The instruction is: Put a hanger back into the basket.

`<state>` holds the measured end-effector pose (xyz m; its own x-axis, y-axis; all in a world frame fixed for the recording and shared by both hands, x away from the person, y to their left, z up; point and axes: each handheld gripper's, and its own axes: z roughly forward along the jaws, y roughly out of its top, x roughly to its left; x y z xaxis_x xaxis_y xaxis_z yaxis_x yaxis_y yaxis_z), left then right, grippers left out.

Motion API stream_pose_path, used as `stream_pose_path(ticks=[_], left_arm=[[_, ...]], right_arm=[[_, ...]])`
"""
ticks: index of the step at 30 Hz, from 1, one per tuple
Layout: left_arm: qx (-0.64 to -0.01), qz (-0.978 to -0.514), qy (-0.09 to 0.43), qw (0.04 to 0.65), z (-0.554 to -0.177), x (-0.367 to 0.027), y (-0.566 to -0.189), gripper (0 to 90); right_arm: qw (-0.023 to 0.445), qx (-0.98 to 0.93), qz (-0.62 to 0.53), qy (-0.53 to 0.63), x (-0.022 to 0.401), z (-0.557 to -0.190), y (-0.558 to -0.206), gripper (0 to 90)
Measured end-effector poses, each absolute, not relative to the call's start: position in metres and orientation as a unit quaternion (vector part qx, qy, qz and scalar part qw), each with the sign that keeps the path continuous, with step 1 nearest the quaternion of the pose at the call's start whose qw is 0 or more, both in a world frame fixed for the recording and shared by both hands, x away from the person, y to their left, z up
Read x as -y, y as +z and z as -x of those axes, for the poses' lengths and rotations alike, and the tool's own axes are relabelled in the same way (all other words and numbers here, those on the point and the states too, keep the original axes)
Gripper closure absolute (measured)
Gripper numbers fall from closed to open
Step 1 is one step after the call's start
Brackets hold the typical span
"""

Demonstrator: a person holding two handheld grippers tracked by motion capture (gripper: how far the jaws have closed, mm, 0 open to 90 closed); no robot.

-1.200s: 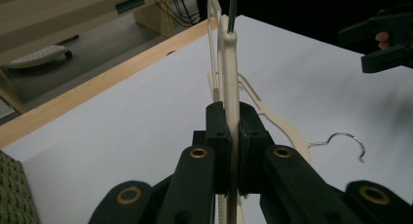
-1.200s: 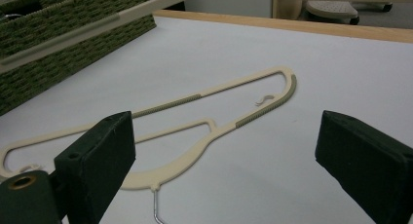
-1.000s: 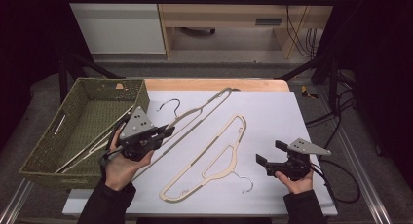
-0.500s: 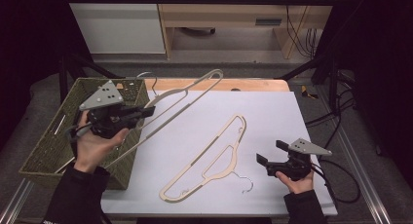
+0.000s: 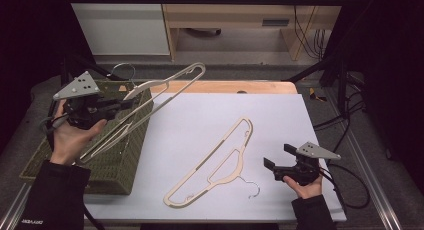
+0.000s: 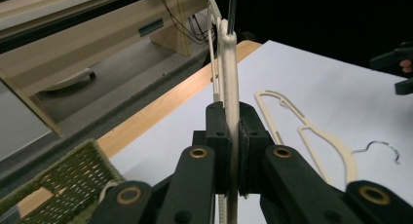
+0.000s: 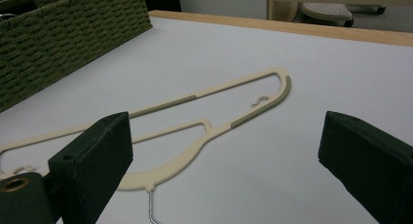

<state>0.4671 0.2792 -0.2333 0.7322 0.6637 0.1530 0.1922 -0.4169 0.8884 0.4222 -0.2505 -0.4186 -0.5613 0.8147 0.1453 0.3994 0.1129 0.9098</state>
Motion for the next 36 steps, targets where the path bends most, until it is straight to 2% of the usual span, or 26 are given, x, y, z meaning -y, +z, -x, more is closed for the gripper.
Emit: stream_pose_path(ticks=[14,26,36], left_arm=[[-0.286,-0.811,0.268,0.435,-0.483,-0.327,-0.251,85.5],[-0.309,-0.802,0.287,0.423,-0.484,-0.369,-0.265,85.4],[-0.328,-0.807,0.301,0.388,-0.487,-0.398,-0.282,85.5]], right_arm=[[0.203,-0.714,-0.426,0.517,0.250,-0.422,-0.418,5.5],[0.204,-0.721,-0.422,0.511,0.250,-0.422,-0.419,5.1],[0.208,-0.718,-0.424,0.512,0.249,-0.422,-0.420,4.7]])
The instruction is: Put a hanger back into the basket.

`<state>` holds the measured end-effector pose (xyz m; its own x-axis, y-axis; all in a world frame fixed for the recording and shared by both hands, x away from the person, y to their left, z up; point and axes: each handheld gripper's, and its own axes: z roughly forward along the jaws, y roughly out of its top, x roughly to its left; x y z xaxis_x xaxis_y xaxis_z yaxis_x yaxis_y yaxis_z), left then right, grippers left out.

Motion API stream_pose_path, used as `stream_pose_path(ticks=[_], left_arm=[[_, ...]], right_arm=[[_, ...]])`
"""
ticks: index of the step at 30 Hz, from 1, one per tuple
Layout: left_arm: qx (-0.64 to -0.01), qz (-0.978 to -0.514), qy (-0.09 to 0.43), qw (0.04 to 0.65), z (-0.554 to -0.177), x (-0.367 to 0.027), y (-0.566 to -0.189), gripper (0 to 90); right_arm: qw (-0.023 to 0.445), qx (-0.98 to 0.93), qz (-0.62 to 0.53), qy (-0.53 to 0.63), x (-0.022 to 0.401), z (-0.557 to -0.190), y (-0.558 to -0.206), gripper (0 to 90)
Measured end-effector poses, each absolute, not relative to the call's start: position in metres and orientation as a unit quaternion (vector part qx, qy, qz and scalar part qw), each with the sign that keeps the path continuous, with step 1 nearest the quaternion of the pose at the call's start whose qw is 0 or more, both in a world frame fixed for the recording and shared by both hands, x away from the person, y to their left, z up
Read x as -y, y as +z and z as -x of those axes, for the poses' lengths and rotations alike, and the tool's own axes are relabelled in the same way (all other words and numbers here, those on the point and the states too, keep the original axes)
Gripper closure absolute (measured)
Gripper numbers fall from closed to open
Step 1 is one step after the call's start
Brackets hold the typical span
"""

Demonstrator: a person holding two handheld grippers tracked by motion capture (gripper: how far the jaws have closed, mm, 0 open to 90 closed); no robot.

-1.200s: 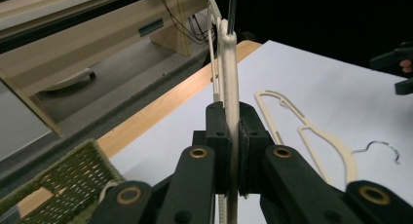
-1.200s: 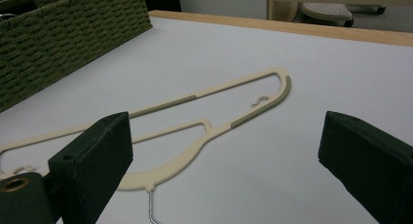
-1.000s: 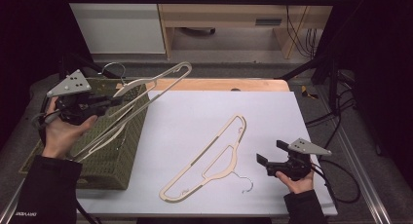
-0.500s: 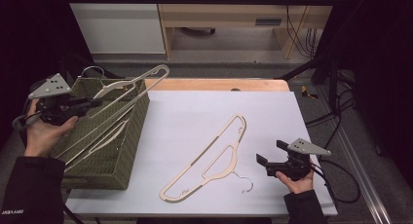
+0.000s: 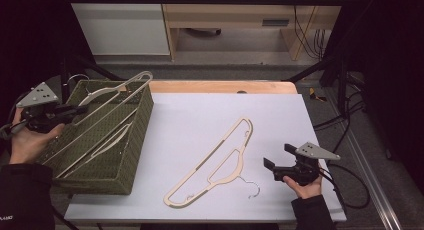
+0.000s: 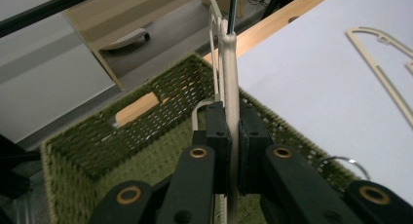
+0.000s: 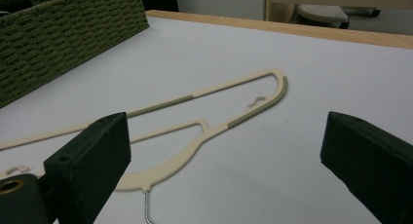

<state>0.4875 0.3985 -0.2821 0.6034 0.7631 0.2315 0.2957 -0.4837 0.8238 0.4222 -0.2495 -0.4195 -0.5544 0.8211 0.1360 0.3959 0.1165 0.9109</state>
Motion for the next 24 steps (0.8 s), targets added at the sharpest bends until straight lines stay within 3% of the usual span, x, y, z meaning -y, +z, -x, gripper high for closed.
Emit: stream_pose_path(ticks=[14,24], left_arm=[[-0.351,-0.811,0.297,0.361,-0.493,-0.413,-0.313,85.5],[-0.365,-0.818,0.288,0.339,-0.497,-0.412,-0.357,85.5]], right_arm=[[0.205,-0.721,-0.420,0.511,0.249,-0.422,-0.420,4.1],[0.204,-0.720,-0.421,0.513,0.248,-0.422,-0.420,4.3]])
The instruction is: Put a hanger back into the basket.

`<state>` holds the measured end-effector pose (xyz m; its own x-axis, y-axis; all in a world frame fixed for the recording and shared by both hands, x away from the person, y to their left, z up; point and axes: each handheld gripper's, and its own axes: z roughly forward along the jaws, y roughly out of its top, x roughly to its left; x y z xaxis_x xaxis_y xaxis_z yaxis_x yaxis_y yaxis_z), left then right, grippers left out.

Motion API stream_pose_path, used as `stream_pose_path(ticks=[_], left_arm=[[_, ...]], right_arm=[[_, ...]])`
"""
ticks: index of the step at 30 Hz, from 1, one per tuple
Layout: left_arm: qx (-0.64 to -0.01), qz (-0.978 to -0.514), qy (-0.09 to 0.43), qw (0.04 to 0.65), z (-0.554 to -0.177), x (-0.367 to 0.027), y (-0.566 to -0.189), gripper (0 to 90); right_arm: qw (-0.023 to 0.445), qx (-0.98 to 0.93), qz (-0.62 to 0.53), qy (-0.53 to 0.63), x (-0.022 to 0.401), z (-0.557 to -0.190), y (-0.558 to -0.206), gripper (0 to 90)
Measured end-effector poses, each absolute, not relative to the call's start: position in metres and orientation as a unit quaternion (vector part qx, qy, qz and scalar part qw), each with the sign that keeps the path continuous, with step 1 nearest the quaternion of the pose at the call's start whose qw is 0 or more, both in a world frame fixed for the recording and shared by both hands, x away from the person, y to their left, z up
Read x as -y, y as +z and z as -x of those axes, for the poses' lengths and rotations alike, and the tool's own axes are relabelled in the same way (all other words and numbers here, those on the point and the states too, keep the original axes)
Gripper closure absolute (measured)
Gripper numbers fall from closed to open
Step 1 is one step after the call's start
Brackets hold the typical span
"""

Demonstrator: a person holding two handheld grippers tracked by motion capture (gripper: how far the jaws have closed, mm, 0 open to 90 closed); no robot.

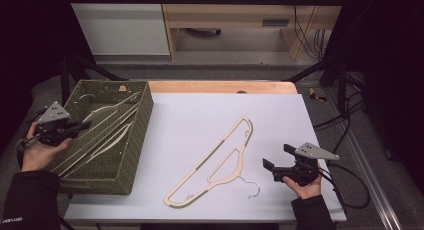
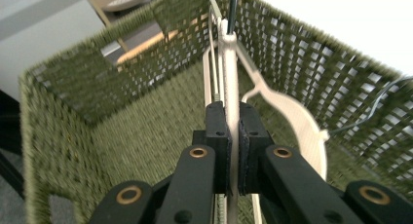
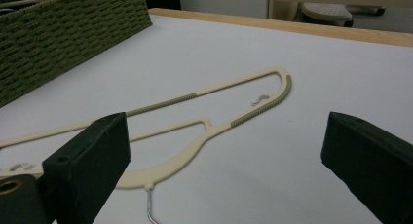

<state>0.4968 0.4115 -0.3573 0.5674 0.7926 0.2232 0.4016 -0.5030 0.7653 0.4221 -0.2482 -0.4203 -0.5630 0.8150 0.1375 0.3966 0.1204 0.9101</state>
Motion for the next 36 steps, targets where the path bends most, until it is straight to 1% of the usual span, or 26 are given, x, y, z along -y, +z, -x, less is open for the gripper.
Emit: stream_pose_path(ticks=[2,5,10,15,25,30,33,36], left_arm=[[-0.368,-0.821,0.283,0.331,-0.498,-0.411,-0.366,85.5],[-0.375,-0.818,0.276,0.338,-0.497,-0.413,-0.372,85.4],[-0.384,-0.829,0.240,0.329,-0.497,-0.409,-0.375,84.1],[-0.384,-0.838,0.218,0.322,-0.495,-0.403,-0.378,81.6],[-0.381,-0.863,0.173,0.282,-0.493,-0.387,-0.386,74.6],[-0.382,-0.865,0.165,0.281,-0.493,-0.385,-0.388,73.2],[-0.376,-0.867,0.165,0.281,-0.490,-0.382,-0.386,68.2],[-0.368,-0.866,0.168,0.292,-0.484,-0.382,-0.378,67.3]], right_arm=[[0.204,-0.721,-0.420,0.513,0.248,-0.422,-0.420,4.3],[0.203,-0.721,-0.420,0.511,0.248,-0.422,-0.421,4.3],[0.202,-0.723,-0.419,0.510,0.247,-0.422,-0.421,4.3],[0.203,-0.721,-0.420,0.512,0.247,-0.422,-0.421,4.4],[0.200,-0.724,-0.416,0.512,0.246,-0.422,-0.420,4.6],[0.200,-0.724,-0.417,0.512,0.246,-0.422,-0.420,4.6],[0.201,-0.725,-0.415,0.513,0.246,-0.421,-0.420,4.6],[0.200,-0.724,-0.415,0.514,0.245,-0.421,-0.419,4.6]])
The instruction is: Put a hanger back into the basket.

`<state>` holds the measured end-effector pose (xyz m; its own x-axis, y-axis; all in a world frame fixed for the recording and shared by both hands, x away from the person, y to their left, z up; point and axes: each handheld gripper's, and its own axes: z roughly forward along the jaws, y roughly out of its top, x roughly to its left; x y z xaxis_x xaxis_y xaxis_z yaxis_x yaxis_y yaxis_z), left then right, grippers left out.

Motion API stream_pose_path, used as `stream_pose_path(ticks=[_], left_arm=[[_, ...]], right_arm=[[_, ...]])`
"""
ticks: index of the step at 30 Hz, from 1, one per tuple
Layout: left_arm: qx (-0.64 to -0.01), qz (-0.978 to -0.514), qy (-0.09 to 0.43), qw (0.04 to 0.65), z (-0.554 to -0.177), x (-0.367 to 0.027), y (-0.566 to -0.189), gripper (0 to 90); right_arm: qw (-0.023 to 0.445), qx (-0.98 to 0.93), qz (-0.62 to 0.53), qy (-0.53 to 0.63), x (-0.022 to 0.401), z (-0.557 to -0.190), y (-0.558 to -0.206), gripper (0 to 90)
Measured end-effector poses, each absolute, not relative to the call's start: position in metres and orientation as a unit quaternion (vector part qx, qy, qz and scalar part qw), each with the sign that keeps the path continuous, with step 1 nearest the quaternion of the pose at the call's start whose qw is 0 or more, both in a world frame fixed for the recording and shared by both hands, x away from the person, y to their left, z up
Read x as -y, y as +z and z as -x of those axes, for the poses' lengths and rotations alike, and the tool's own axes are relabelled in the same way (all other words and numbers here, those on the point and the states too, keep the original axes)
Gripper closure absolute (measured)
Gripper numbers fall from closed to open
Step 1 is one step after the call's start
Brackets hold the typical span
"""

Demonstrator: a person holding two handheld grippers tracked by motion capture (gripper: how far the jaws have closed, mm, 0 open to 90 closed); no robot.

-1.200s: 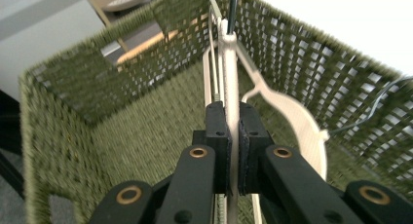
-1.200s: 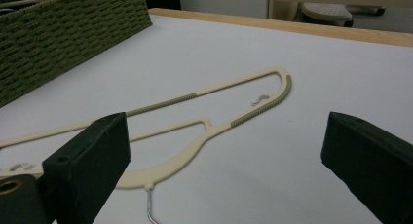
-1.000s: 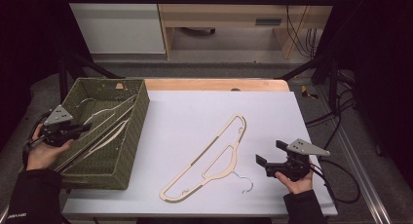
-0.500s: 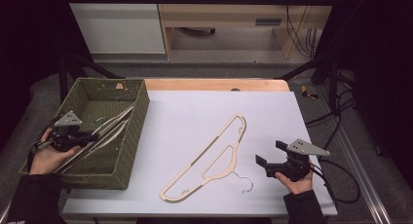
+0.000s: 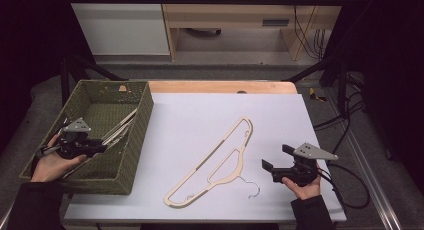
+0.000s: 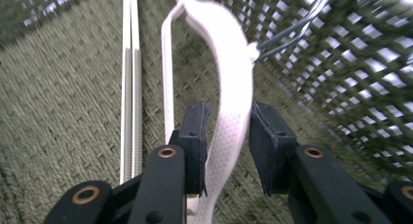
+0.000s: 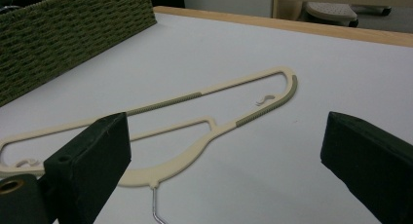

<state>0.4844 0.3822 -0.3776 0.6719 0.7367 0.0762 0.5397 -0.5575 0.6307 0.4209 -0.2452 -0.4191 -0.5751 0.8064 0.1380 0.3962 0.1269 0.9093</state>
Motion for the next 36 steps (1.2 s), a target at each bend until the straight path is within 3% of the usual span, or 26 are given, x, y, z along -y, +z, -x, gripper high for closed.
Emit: stream_pose_path(ticks=[7,13,20,28,36], left_arm=[[-0.361,-0.842,0.208,0.343,-0.469,-0.377,-0.350,56.4],[-0.364,-0.792,0.251,0.422,-0.457,-0.363,-0.329,34.0],[-0.352,-0.745,0.264,0.501,-0.446,-0.335,-0.310,17.9],[-0.327,-0.741,0.259,0.527,-0.434,-0.285,-0.314,8.2],[-0.311,-0.738,0.228,0.554,-0.427,-0.243,-0.332,6.8]], right_arm=[[0.200,-0.725,-0.412,0.514,0.245,-0.421,-0.419,4.9],[0.198,-0.725,-0.407,0.519,0.245,-0.420,-0.417,5.5],[0.200,-0.725,-0.404,0.521,0.246,-0.419,-0.415,5.0],[0.196,-0.725,-0.401,0.525,0.246,-0.418,-0.414,4.8],[0.194,-0.727,-0.393,0.529,0.244,-0.417,-0.414,4.3]])
